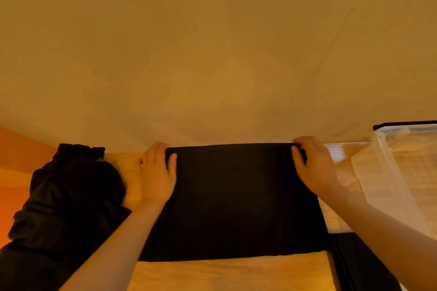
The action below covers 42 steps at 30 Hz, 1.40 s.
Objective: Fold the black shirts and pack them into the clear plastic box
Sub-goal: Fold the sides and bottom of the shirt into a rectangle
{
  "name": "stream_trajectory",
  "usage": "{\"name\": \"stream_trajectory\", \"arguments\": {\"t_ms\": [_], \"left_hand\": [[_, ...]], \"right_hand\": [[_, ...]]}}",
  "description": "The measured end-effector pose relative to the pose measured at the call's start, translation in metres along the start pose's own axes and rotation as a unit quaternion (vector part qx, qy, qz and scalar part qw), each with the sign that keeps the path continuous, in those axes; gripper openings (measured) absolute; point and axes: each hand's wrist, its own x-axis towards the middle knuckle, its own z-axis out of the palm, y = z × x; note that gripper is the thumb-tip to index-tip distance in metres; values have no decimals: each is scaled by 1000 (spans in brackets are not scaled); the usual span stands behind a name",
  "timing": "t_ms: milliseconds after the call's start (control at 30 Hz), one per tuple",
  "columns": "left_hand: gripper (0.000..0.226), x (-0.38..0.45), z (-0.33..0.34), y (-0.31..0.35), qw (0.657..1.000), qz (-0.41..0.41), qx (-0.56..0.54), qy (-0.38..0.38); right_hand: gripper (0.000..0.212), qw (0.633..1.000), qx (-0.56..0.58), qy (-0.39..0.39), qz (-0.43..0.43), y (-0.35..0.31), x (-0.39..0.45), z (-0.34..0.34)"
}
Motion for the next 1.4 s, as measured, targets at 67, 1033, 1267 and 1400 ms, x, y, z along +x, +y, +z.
{"name": "stream_trajectory", "arguments": {"t_ms": [67, 1033, 1267, 1400], "left_hand": [[46, -26, 4, 9, 994, 104, 23, -39], [66, -259, -44, -96, 965, 109, 153, -185], [70, -311, -58, -99, 973, 107, 99, -181], [79, -321, -64, -87, 987, 67, 12, -147]], "right_hand": [[34, 996, -33, -50, -61, -10, -21, 13], [62, 972, -208, -107, 11, -17, -320, 26], [71, 978, -180, -97, 25, -24, -369, 15], [69, 986, -149, -76, 13, -40, -363, 2]]}}
